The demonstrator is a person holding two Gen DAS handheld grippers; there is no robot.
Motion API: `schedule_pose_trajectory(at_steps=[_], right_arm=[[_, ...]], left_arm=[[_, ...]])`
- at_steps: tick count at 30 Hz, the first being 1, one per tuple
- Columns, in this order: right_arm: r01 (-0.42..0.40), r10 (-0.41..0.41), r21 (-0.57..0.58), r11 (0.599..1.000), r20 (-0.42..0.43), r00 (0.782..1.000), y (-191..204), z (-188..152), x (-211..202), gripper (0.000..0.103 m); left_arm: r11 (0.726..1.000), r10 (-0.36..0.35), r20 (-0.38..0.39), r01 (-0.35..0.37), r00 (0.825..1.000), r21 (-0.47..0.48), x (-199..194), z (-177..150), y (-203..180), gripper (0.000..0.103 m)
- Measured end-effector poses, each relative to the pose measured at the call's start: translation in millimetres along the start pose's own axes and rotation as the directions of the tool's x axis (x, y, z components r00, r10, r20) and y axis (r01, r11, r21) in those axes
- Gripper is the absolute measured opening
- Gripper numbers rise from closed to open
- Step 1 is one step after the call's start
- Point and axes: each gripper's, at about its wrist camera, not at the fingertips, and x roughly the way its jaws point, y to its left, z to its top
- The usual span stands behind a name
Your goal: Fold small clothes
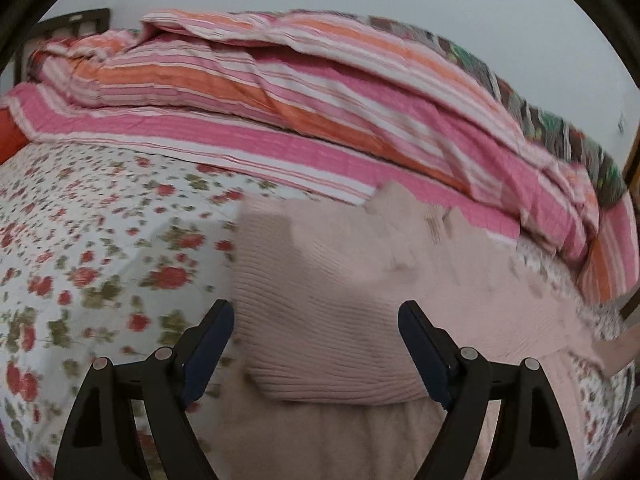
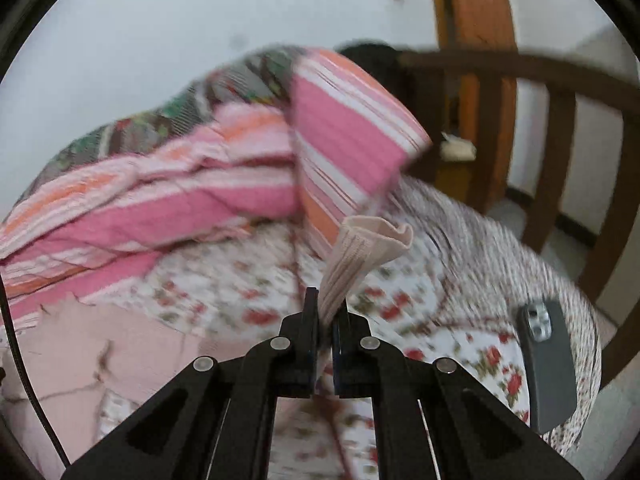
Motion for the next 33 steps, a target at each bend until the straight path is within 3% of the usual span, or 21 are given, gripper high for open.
schedule_pose_trajectory(at_steps=[9, 17, 21, 26, 28, 29, 31, 33], right_arm=[[-0.145, 0.155, -0.159, 0.976, 0.048, 0.987, 153, 19, -37, 0.005], [-0.327, 0.346, -0.325, 0.887, 0.001, 0.938, 330, -5, -54, 0.005], [-0.456, 0.444, -0.387, 0.802, -0.124, 0.887, 424, -50, -54, 0.005], [-0.534, 0.447, -0.424, 0.732, -0.294, 0.845, 492, -116, -33, 0.006], [-0.573, 0.44, -0.418, 0.705, -0.377, 0.815, 510, -142, -24, 0.007], [-0.601, 0.444, -0.41, 0.686, -0.419, 0.792, 514, -150, -20, 0.011], [-0.638, 0.432, -0.402, 0.657, -0.494, 0.755, 516, -160, -15, 0.035], [-0.674, 0.449, -0.392, 0.627, -0.525, 0.723, 510, -159, -20, 0.038]], left_arm=[[0.994, 0.051, 0.04, -0.047, 0.998, -0.1, -38, 11, 68, 0.083], [0.983, 0.045, 0.028, -0.039, 0.999, -0.18, -53, 6, 118, 0.083], [0.979, 0.055, 0.029, -0.049, 0.998, -0.196, -57, 6, 135, 0.083], [0.972, 0.036, 0.017, -0.031, 0.999, -0.233, -57, 5, 150, 0.083], [0.974, 0.033, 0.008, -0.031, 0.999, -0.225, -55, 4, 150, 0.083], [0.975, 0.034, 0.004, -0.033, 0.999, -0.221, -54, 3, 149, 0.083], [0.977, 0.032, -0.002, -0.032, 0.999, -0.209, -51, 2, 145, 0.083], [0.978, 0.017, -0.004, -0.018, 1.0, -0.206, -50, 3, 140, 0.083]])
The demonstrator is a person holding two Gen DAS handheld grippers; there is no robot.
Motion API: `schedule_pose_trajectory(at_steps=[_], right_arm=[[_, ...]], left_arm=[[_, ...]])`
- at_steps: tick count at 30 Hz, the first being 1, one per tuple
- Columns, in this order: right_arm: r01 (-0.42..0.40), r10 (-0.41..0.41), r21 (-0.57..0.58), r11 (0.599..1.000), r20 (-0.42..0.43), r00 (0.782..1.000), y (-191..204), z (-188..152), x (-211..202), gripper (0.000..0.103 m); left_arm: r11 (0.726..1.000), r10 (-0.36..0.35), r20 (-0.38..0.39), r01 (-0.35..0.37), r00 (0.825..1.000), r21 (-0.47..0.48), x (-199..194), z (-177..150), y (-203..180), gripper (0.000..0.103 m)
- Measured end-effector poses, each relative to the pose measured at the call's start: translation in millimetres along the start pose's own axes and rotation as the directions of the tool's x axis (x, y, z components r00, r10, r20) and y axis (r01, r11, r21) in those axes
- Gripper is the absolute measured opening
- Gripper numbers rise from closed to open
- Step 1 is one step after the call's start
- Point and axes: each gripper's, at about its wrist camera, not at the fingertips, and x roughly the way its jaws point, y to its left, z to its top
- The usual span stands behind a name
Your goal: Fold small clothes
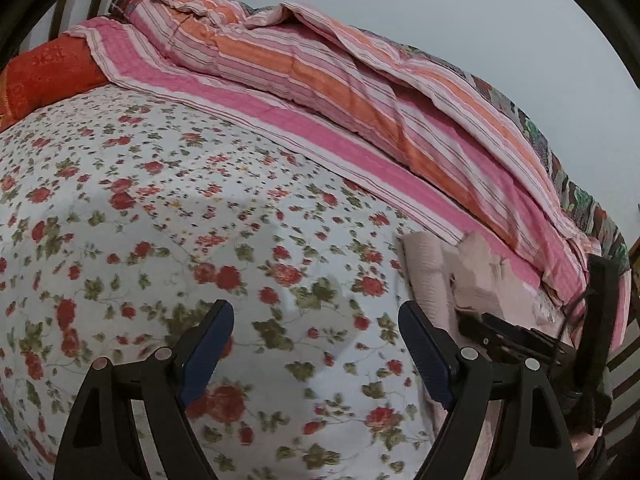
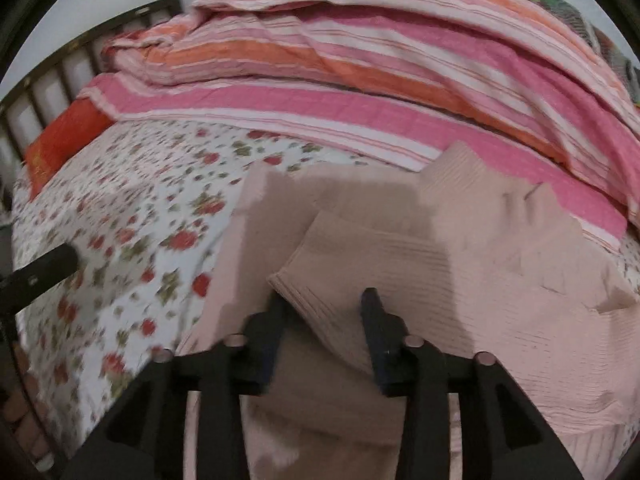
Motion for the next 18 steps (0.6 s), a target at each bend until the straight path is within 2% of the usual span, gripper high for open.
schedule_pose_trajectory(at_steps=[4, 7, 10, 15, 18], right_arm=[[-0.024, 0.019, 0.046, 0.999, 0.104, 0.994, -30, -12, -44, 0.059], [-0.015, -0.001, 0.1, 0.995, 0.158, 0.987, -70, -28, -80, 0.059], [0.05, -0.082, 0.17, 0.984, 0.189, 0.979, -117, -49, -107, 0.059], [0.164, -0.214, 0.267, 0.95, 0.168, 0.962, -193, -83, -131, 0.059], [0.15, -0.211, 0.33, 0.932, 0.156, 0.965, -221, -98, -129, 0.058]], left_arm=[[0.998, -0.061, -0.008, 0.062, 0.998, 0.026, 3, -3, -20, 0.083], [0.992, -0.114, -0.027, 0.116, 0.993, 0.057, 7, -8, -40, 0.083], [0.98, -0.165, -0.046, 0.169, 0.985, 0.102, 15, -15, -67, 0.082], [0.955, -0.211, -0.035, 0.213, 0.977, 0.206, 19, -28, -114, 0.076], [0.945, -0.227, -0.054, 0.234, 0.972, 0.228, 28, -33, -136, 0.072]])
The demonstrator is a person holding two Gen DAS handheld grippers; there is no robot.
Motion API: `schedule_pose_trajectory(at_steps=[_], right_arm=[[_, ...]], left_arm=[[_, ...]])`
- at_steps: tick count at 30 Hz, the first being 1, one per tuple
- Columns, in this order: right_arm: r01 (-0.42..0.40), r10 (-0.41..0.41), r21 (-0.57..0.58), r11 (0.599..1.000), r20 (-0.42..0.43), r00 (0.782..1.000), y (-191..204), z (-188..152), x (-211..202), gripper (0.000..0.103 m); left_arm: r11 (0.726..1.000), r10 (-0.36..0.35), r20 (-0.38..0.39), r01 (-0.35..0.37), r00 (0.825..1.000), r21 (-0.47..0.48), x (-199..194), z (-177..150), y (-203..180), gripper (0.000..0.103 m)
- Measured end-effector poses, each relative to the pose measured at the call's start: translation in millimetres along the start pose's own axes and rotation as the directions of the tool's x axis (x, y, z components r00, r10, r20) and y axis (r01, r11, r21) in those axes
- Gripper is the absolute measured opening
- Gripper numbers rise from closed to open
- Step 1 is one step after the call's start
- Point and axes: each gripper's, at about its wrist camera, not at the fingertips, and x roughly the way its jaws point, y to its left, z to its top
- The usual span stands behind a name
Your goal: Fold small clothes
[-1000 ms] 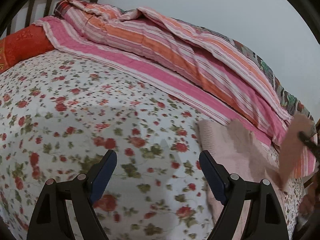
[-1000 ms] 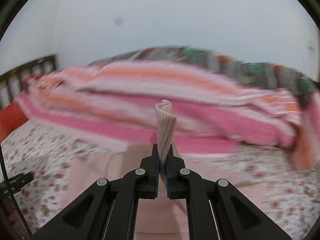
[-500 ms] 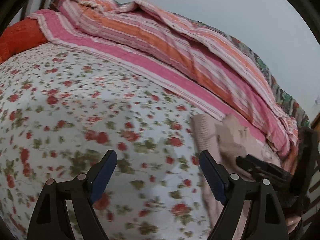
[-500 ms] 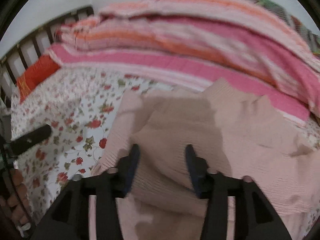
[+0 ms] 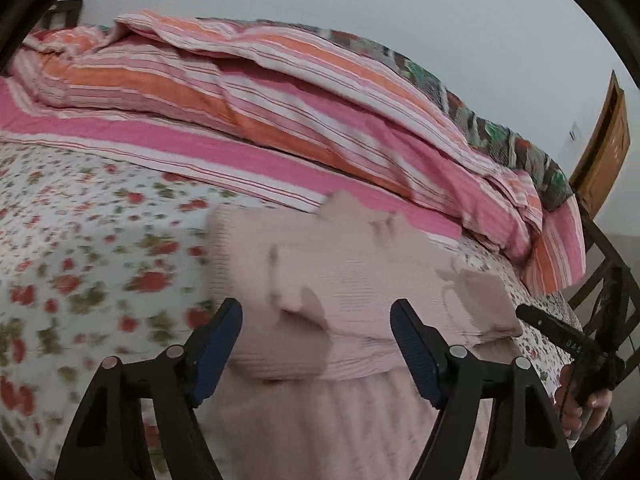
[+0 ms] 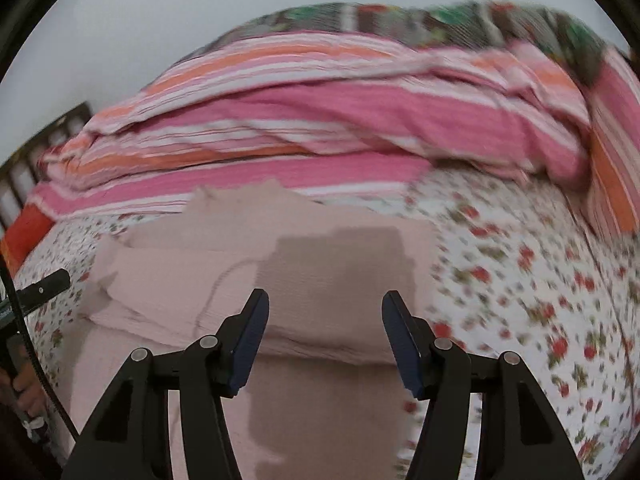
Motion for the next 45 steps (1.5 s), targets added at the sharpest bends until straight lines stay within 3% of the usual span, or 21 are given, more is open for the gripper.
schedule_pose_trajectory(at_steps=[2, 9, 19, 21, 22, 23, 25, 30, 38, 41, 45], right_arm=[[-0.008, 0.008, 0.032, 0.999, 0.003, 1.0, -14, -6, 3, 0.058], [-0.048, 0.05, 0.08, 0.996, -0.018, 0.999, -38, -23, 17, 0.057], [-0.002, 0.0, 0.044, 0.999, 0.046, 0.999, -31, -38, 10, 0.057], [0.005, -0.007, 0.046, 0.999, 0.048, 0.999, -30, -38, 9, 0.057], [0.003, -0.005, 0.047, 0.999, 0.048, 0.999, -31, -38, 9, 0.057], [0.003, -0.005, 0.05, 0.999, 0.045, 0.999, -31, -39, 10, 0.057], [0.003, -0.005, 0.056, 0.998, 0.039, 0.999, -32, -38, 11, 0.057], [-0.023, 0.016, 0.059, 0.998, 0.111, 0.994, -33, -38, -3, 0.057], [-0.032, 0.007, 0.138, 0.99, 0.174, 0.985, -44, -23, -15, 0.057], [0.015, -0.035, 0.143, 0.99, 0.139, 0.99, -44, -20, -4, 0.057], [0.095, -0.095, 0.134, 0.986, -0.003, 0.995, -45, -22, 24, 0.054]], left_arm=[[1.0, -0.003, -0.018, 0.002, 1.0, -0.012, 8, 0, -4, 0.055], [0.995, 0.052, -0.106, -0.06, 0.993, -0.074, 47, -7, 1, 0.055], [0.986, 0.052, -0.066, -0.062, 0.996, -0.157, 56, -2, 7, 0.054], [0.981, 0.065, -0.056, -0.074, 0.996, -0.182, 58, -1, 10, 0.038], [0.979, 0.062, -0.059, -0.072, 0.996, -0.19, 59, -2, 12, 0.023], [0.979, 0.052, -0.063, -0.063, 0.997, -0.195, 60, -2, 14, 0.015], [0.974, -0.018, -0.054, 0.005, 0.998, -0.225, 58, -3, 19, 0.007], [0.963, -0.066, 0.061, 0.08, 0.996, -0.256, 33, -3, 24, 0.007], [0.977, 0.018, 0.1, 0.004, 0.995, -0.214, 10, -7, 19, 0.007], [0.979, 0.046, 0.073, -0.031, 0.996, -0.199, 9, -10, 24, 0.007], [0.978, 0.114, -0.003, -0.113, 0.994, -0.176, 19, -16, 26, 0.01]])
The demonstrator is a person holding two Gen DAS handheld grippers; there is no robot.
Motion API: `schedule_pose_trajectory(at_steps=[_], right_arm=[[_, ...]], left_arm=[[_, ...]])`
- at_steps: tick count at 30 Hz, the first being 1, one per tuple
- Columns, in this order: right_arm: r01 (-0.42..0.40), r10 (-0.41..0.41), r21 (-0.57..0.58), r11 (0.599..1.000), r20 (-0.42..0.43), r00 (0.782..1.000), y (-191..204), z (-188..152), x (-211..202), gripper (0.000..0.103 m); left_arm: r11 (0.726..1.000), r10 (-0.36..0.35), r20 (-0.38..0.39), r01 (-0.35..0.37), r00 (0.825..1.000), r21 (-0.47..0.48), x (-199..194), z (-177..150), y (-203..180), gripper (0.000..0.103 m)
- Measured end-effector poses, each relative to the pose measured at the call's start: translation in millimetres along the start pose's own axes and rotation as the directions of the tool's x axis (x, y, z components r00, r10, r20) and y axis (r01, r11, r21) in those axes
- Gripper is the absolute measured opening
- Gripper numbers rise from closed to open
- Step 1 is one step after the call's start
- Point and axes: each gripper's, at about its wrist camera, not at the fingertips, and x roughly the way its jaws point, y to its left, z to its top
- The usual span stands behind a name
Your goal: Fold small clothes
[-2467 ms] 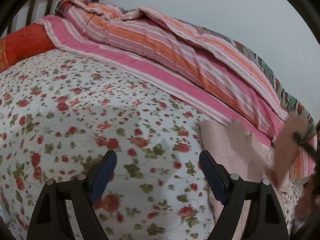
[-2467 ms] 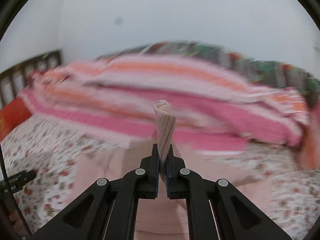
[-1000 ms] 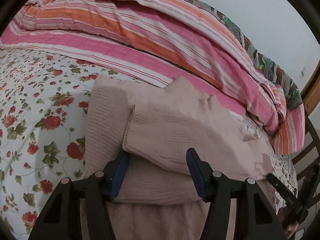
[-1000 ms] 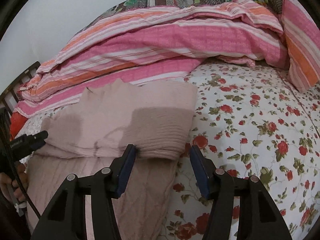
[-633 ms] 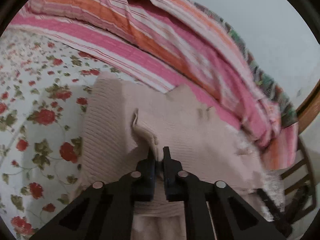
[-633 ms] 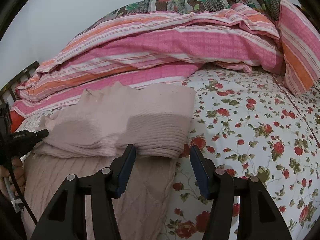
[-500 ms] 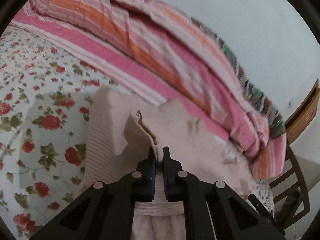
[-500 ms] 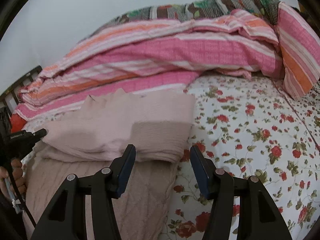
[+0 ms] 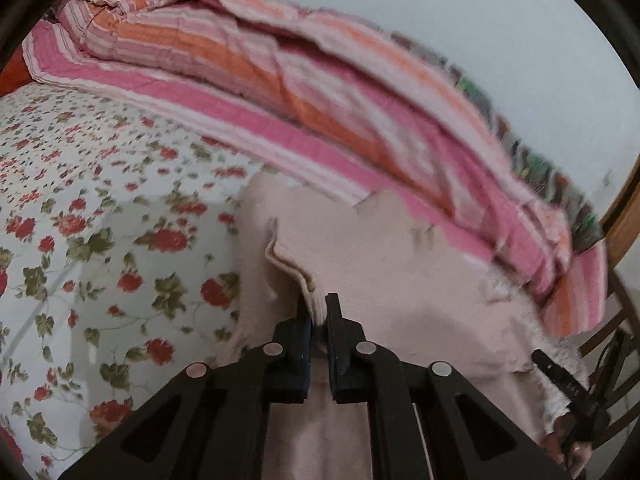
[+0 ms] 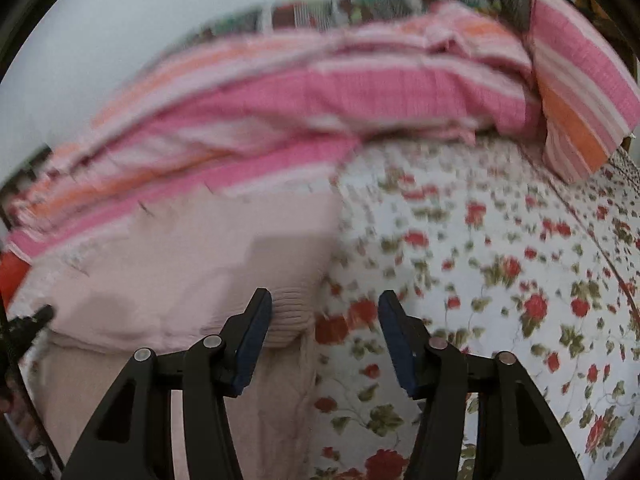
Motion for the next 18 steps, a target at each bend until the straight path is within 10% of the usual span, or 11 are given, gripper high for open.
schedule_pose_trajectory(at_steps=[4, 11, 18], right_arm=[[0.01, -0.01, -0.009, 1.0, -0.004, 1.0, 1, -4, 1, 0.054], [0.01, -0.009, -0.053, 0.999, 0.02, 1.0, 10, -3, -10, 0.055], [0.042, -0.031, -0.133, 0.99, 0.086, 0.996, 23, 0, -28, 0.087]], left_arm=[[1.0, 0.018, -0.025, -0.019, 1.0, -0.022, 3, 3, 4, 0.015], [0.996, 0.09, 0.024, -0.089, 0.996, -0.028, -1, 8, 6, 0.053], [0.994, 0.11, -0.029, -0.111, 0.993, -0.023, 17, 3, 7, 0.058]])
